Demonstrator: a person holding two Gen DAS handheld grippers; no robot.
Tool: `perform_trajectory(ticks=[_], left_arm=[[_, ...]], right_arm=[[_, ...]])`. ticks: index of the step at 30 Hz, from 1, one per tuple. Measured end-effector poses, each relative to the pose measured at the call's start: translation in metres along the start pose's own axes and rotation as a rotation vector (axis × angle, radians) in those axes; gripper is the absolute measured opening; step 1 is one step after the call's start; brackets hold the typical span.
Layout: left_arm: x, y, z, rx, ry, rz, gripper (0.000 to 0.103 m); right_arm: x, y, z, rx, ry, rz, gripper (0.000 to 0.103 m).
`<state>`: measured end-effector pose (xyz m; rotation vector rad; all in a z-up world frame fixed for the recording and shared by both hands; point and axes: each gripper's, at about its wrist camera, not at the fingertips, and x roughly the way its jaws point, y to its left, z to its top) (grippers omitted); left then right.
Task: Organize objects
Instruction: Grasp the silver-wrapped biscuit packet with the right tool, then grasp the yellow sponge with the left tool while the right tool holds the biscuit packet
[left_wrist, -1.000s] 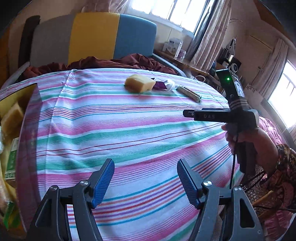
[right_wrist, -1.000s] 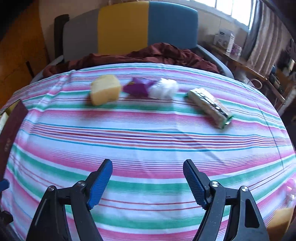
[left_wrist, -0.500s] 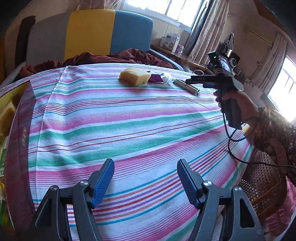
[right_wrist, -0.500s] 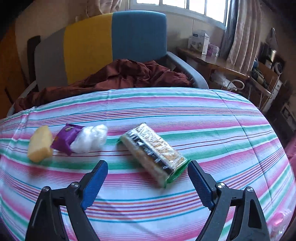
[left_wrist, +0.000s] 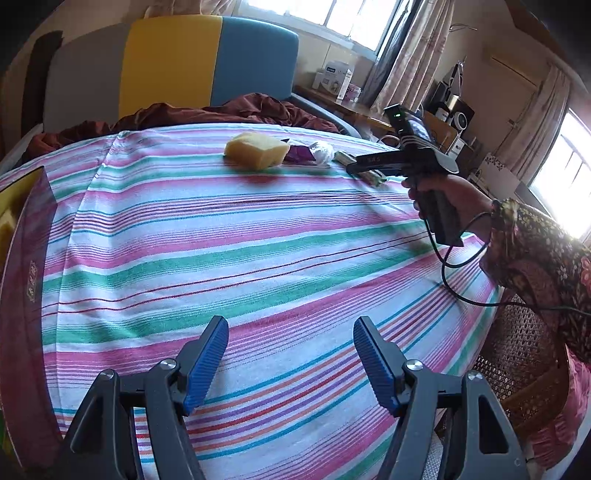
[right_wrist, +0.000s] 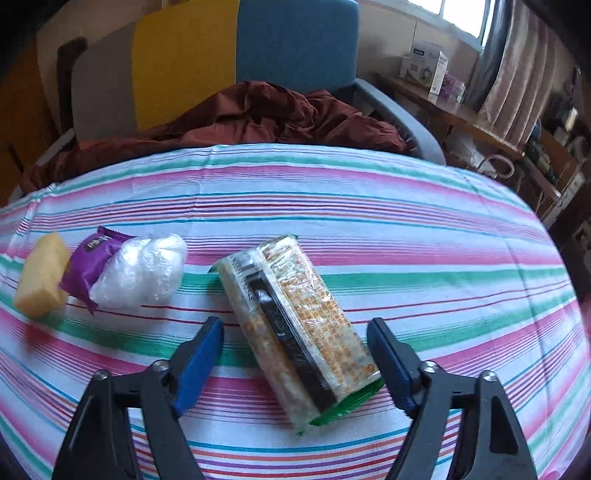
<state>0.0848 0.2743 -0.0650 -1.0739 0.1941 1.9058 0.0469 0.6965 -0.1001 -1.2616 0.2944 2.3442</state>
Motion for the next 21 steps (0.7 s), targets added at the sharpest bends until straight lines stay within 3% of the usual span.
perform_trajectory(ticks=[8,14,20,21], left_arm=[[0.009,-0.002,0.011,-0.017,-0.001,0.000,0.071],[0.019,-0.003,0.042,-0.023,-0.029,0.015,0.071],[0.055,0.005,0.099,0.023,-0.063,0.102,0.071],[0.064,0.008,0.108,0.026,-0.049,0.124,0.077]], right_arm=[[-0.016,0.001,-0.017,0.060,0.023,0.025,0.050],[-0.036,0.001,-0.039,0.165,0.102,0.004,0.050],[-0.051,0.006,-0.061,0.244,0.113,0.049,0.050],[-0.052,0.006,-0.060,0.245,0.115,0.050,0.050]])
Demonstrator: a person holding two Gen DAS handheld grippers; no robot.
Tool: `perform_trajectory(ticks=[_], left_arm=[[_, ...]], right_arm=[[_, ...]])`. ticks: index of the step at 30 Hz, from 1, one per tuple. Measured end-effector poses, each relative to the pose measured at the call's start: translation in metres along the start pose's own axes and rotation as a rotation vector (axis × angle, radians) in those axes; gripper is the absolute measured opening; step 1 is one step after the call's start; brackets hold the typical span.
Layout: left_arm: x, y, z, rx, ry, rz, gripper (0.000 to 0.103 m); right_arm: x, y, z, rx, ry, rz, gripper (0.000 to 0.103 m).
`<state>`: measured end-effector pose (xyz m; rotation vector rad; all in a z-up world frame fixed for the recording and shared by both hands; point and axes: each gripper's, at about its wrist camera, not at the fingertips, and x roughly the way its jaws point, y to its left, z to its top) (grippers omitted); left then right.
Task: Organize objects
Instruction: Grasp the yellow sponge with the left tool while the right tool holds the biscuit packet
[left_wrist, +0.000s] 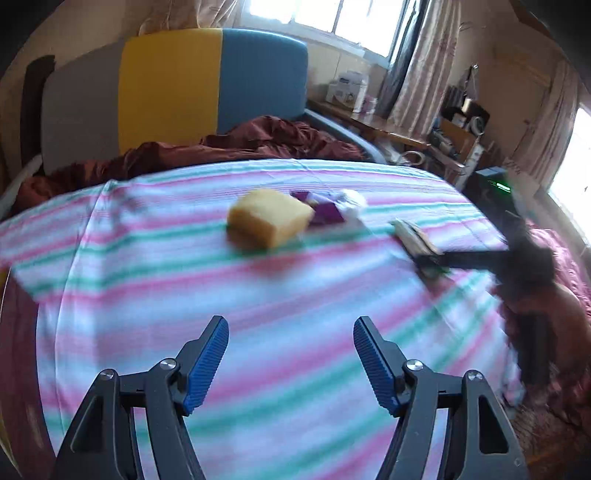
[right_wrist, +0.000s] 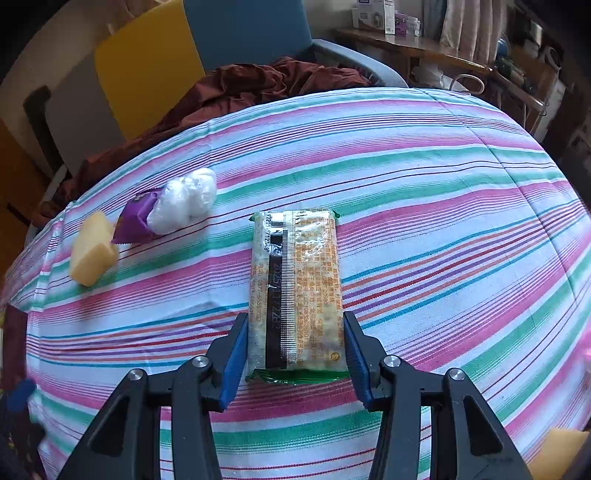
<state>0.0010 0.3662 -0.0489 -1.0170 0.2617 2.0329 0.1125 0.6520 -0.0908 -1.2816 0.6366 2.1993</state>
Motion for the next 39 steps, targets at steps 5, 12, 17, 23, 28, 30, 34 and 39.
perform_trajectory(ticks=[5,12,17,23,28,30,34,39], left_arm=[[0.046,0.006,0.039,0.074,0.017,0.072,0.083],[0.083,0.009,0.074,0.133,0.021,0.069,0.090],[0.105,0.009,0.079,0.180,0.036,0.064,0.090],[0.109,-0.001,0.083,0.208,0.015,0.058,0.089],[0.108,-0.005,0.075,0.233,0.016,0.065,0.072],[0.101,-0.002,0.070,0.208,-0.005,0.068,0.071],[0.084,0.007,0.058,0.144,-0.033,0.091,0.067],[0.061,0.011,0.042,0.097,-0.074,0.098,0.065]], right_arm=[[0.000,0.002,-0.001,-0.002,-0.007,0.009,0.052],[0.002,-0.002,0.004,0.016,0.001,0.042,0.054],[0.003,-0.003,0.005,0.024,0.003,0.053,0.055],[0.000,-0.004,0.003,0.016,0.000,0.042,0.054],[0.000,-0.005,0.002,0.013,-0.003,0.032,0.049],[0.000,-0.004,0.002,0.007,-0.007,0.027,0.049],[-0.003,-0.004,0.001,0.011,-0.021,0.029,0.048],[-0.005,0.001,-0.001,-0.002,-0.029,0.042,0.048]])
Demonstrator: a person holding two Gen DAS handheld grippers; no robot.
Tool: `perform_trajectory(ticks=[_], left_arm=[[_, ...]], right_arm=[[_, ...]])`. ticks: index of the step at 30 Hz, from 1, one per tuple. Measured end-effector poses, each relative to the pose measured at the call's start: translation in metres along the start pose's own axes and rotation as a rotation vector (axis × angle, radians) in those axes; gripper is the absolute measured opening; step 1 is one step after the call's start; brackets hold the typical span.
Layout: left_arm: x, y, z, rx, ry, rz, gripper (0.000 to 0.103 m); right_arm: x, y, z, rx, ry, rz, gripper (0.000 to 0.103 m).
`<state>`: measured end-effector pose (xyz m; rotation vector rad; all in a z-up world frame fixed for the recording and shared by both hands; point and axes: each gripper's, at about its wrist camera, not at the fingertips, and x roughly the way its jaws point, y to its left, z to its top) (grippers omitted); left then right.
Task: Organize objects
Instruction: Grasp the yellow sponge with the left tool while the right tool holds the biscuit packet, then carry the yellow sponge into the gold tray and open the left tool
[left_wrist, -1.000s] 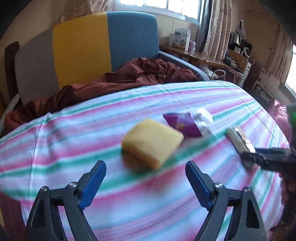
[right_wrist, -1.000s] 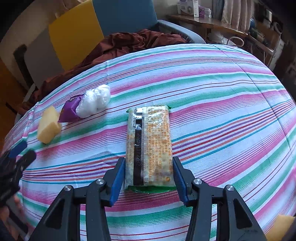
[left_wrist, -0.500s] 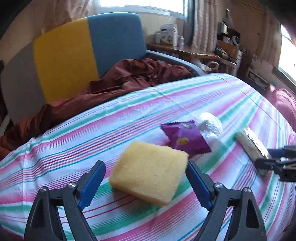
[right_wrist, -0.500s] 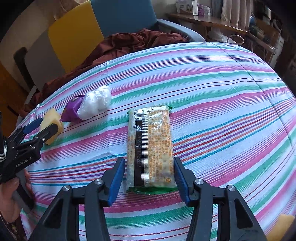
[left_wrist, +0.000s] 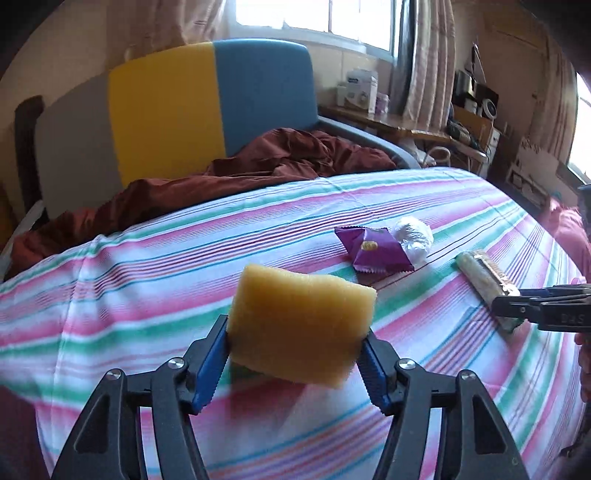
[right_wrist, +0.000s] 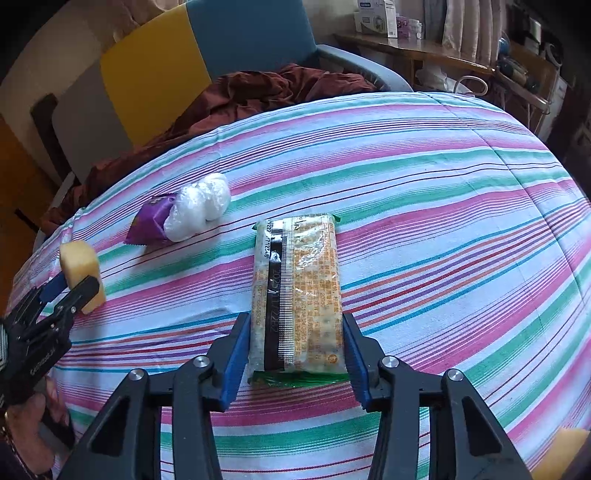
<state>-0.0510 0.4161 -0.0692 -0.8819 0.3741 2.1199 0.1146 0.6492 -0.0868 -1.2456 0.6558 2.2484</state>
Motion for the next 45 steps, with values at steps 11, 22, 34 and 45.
perform_trajectory(ticks=[11,22,34,45], left_arm=[[-0.054,-0.007,-0.038,0.011,-0.081,0.009,0.064],[-0.116,0.016,-0.077,-0.167,-0.115,-0.039,0.063],[-0.186,0.034,-0.114,-0.235,-0.158,-0.086,0.062],[-0.228,0.114,-0.118,-0.414,-0.230,0.026,0.062]], right_arm=[[-0.008,0.056,-0.027,-0.130,0.008,0.120,0.048],[-0.007,0.109,-0.063,-0.301,0.009,0.171,0.048],[-0.005,0.111,-0.065,-0.342,-0.002,0.148,0.048],[-0.008,0.125,-0.073,-0.385,-0.012,0.163,0.048]])
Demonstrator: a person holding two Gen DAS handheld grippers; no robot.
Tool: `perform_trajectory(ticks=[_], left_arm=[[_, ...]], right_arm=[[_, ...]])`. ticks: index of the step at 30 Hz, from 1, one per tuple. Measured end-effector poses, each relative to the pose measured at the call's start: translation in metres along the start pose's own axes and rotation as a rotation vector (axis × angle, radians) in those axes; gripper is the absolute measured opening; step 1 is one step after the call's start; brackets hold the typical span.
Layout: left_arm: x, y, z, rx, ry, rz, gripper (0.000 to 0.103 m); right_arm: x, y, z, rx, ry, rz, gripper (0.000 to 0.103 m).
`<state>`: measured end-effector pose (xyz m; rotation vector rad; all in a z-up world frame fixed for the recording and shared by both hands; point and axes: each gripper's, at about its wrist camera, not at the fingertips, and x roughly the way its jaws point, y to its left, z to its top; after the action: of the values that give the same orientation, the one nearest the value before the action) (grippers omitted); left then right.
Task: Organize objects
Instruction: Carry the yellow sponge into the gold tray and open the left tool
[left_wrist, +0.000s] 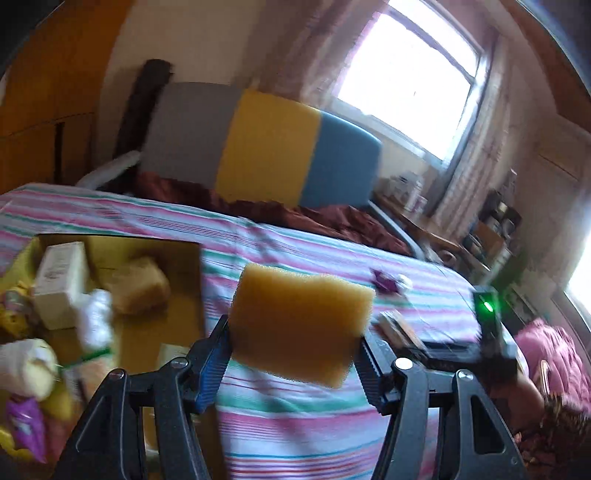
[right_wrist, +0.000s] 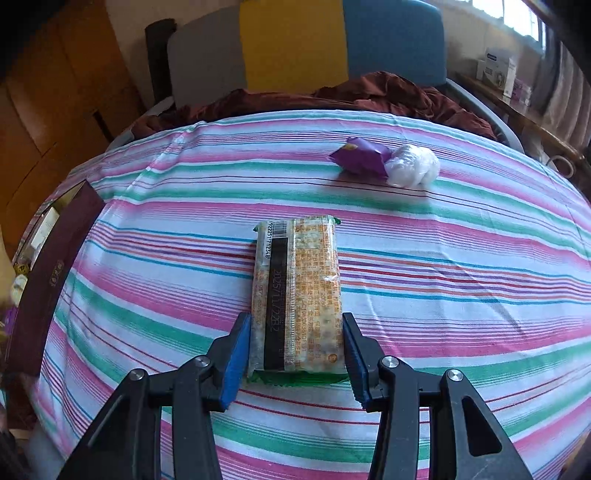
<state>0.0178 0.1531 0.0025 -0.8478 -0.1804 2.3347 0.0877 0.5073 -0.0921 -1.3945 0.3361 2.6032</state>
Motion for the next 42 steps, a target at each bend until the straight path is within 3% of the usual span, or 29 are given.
perform_trajectory(ticks=[7,11,17,24,29,33,38,42], left_arm=[[0.010,0.065,0.023,-0.141,0.023,0.098,0.062],[0.038,0.092,0.025,-0.205,0.134,0.102,0.062],[0.059,0.106,0.015,-0.258,0.217,0.111,0.062],[0.063,0.105,0.007,-0.254,0.288,0.224,0.071],[0.047,0.108,0.003,-0.306,0.269,0.204,0.076],[0.025,0.108,0.005,-0.306,0.199,0.182,0.076],[-0.006,0.106,0.010,-0.271,0.089,0.162,0.076],[-0.019,0.099,0.010,-0.205,0.065,0.170,0.076]], right_arm=[[-0.001,0.018,-0.004,-0.068,-0.020,0.018,0.048],[0.000,0.026,-0.005,-0.106,-0.027,0.010,0.048],[0.001,0.026,-0.005,-0.104,-0.028,0.019,0.048],[0.001,0.028,-0.005,-0.113,-0.031,0.014,0.048],[-0.001,0.031,-0.005,-0.122,-0.041,0.016,0.048],[-0.009,0.041,-0.005,-0.175,-0.083,0.024,0.048],[-0.021,0.062,-0.009,-0.259,-0.126,0.038,0.048],[-0.023,0.072,-0.014,-0.235,-0.108,0.077,0.048]])
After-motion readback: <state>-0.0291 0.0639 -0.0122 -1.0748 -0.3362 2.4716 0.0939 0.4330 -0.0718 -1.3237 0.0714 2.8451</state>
